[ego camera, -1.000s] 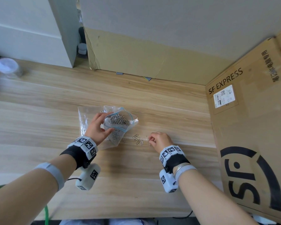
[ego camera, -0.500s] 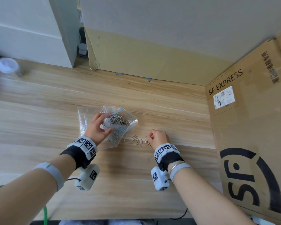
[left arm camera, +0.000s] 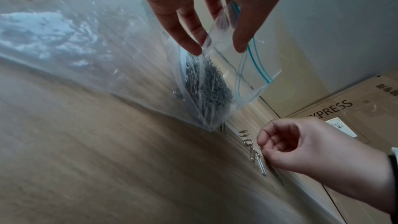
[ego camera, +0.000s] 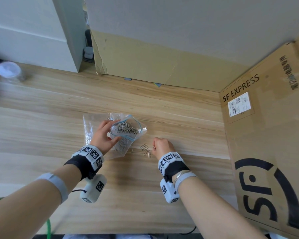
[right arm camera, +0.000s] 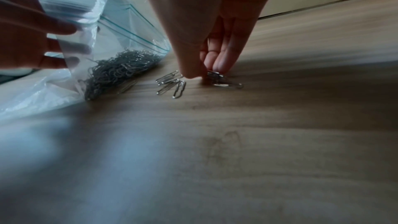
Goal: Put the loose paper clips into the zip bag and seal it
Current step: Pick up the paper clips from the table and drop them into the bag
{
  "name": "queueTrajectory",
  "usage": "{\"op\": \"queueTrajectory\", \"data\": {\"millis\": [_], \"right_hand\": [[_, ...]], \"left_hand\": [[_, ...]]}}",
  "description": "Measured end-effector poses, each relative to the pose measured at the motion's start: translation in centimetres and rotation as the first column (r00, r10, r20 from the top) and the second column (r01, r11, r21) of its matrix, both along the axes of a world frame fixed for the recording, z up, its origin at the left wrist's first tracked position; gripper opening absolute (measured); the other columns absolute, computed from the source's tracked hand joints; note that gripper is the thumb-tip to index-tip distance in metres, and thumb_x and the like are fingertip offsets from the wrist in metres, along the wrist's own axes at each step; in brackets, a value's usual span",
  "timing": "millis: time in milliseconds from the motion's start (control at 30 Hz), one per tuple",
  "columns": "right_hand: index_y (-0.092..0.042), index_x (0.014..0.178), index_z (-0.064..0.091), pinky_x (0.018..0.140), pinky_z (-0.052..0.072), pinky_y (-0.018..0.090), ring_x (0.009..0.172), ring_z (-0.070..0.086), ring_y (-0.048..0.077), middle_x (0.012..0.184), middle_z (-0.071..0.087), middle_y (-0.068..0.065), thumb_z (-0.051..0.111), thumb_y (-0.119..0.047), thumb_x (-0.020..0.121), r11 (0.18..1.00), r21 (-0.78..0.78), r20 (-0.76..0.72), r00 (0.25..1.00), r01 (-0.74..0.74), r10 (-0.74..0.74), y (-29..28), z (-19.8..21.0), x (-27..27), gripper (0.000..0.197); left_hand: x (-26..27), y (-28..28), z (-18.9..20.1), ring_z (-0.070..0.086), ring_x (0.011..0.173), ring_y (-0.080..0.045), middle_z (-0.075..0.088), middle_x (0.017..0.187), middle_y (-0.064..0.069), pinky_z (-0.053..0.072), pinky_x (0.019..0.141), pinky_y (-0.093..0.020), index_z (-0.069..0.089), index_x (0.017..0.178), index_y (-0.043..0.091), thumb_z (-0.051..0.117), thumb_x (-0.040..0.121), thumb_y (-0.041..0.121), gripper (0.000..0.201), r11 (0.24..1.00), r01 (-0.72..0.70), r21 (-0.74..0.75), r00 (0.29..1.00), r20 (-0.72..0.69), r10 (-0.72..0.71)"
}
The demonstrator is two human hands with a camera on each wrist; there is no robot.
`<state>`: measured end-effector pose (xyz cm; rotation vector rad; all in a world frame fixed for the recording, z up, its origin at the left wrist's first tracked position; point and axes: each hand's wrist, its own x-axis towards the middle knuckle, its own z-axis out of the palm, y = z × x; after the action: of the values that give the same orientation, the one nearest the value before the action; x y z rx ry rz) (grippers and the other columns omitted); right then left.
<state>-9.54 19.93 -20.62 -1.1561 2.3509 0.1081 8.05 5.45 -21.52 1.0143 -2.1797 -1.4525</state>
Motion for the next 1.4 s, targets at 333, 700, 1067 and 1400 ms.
{"op": "queueTrajectory", "data": {"millis": [333,700,1067,1400], "right_hand": [[-0.009,0.092,0.062,0.077,0.05,0.033,0.093,0.061,0.027,0.102,0.063,0.009,0.054,-0.005,0.081,1.0,0.012,0.061,0.998,0.008,-0.009,-0.2,-0.1,-0.5,0.015],[-0.011,0.096,0.058,0.068,0.046,0.024,0.086,0.063,0.023,0.094,0.069,0.005,0.056,-0.008,0.082,0.987,-0.059,0.069,0.987,0.151,-0.146,0.9,-0.3,-1.0,0.014],[-0.014,0.092,0.061,0.07,0.049,0.027,0.086,0.064,0.021,0.093,0.069,0.005,0.055,-0.007,0.081,0.991,0.004,0.076,0.989,0.13,-0.13,0.3,-0.1,-0.7,0.015],[-0.017,0.079,0.059,0.074,0.052,0.022,0.073,0.057,0.012,0.073,0.056,-0.008,0.059,-0.007,0.08,0.973,-0.187,0.231,0.969,0.136,-0.091,-2.8,3.9,-0.5,0.011]], "left_hand": [[-0.1,-0.1,-0.5,0.044,0.085,0.013,0.042,0.105,0.012,0.048,0.06,-0.007,0.05,0.124,0.021,0.068,0.074,0.003,0.057,1.0,-0.021,0.006,1.0,-0.018,0.022],[-0.2,0.0,-0.3,0.044,0.088,-0.013,0.041,0.112,0.003,0.047,0.063,-0.005,0.048,0.125,0.021,0.068,0.074,0.004,0.057,1.0,-0.012,-0.007,1.0,0.003,0.012],[-0.2,-0.1,-0.3,0.046,0.083,-0.008,0.04,0.113,0.004,0.048,0.064,-0.005,0.048,0.125,0.019,0.068,0.074,0.005,0.057,1.0,-0.013,-0.008,1.0,0.012,0.013],[-0.3,0.0,-0.1,0.046,0.083,-0.006,0.04,0.112,0.002,0.047,0.063,-0.004,0.047,0.125,0.024,0.069,0.074,0.004,0.059,1.0,-0.006,-0.004,1.0,-0.012,0.006]]}}
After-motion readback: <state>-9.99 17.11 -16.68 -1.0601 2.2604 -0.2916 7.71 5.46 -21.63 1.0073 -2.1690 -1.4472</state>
